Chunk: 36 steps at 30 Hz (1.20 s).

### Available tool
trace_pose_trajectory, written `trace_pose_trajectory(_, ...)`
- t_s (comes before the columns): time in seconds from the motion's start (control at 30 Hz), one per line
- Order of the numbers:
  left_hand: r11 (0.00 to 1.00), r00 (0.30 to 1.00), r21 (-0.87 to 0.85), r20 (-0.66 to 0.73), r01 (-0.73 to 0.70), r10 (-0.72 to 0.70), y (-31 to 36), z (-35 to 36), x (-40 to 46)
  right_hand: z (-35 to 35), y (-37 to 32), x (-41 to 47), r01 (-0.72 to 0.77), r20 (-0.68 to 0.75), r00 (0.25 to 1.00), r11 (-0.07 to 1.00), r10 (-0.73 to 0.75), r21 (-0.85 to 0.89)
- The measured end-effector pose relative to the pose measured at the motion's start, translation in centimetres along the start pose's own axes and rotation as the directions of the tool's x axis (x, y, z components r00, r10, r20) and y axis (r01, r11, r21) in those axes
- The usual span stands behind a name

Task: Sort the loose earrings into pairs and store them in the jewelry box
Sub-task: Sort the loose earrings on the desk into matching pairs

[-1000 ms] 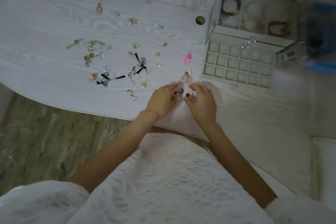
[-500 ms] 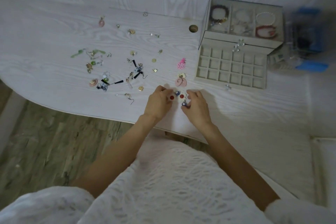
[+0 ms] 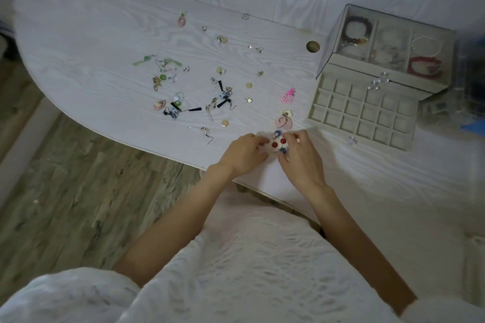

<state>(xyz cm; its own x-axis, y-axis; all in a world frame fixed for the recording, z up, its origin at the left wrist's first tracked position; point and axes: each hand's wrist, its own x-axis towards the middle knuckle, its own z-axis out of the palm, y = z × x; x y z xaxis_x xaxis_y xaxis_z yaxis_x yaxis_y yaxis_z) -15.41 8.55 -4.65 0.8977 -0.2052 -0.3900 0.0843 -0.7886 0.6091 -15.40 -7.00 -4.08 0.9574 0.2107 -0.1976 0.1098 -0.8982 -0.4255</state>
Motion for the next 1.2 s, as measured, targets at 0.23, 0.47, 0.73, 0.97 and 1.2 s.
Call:
trace_pose_trajectory(0.23,0.99,0.963,0.132,-0.258,-0.041,0.074,-3.6,-5.4,-4.8,-2.7,-3.3,3.3,0.425,0.086,0.904,0.901,-0.419,-0.087)
trace_pose_trajectory(0.47,0.923,0.743,-0.154,-0.553,0.353,-0.376,-10.3,-7.1,-2.6,2.2,-8.9,11.5,0.408,0.065,0.912,0.911,-0.404,-0.057)
trace_pose_trajectory(0.73,0.923,0.757,-0.004,-0.57,0.385,-0.318,-12.2,-7.3,-0.5,4.1,-9.6,13.5,0.394,0.079,0.919,0.908,-0.386,-0.142)
trace_pose_trajectory(0.97,0.939,0.784,0.024,-0.557,0.344,-0.273,-12.4,-6.6,-0.9,3.9,-8.4,13.3,0.492,0.052,0.87,0.863,-0.489,-0.118)
trace_pose_trajectory(1.2,0.946,0.717,-0.147,-0.621,0.29,-0.316,-13.3,-4.9,-3.5,3.8,-7.8,12.0,0.456,0.022,0.89,0.889,-0.455,-0.032)
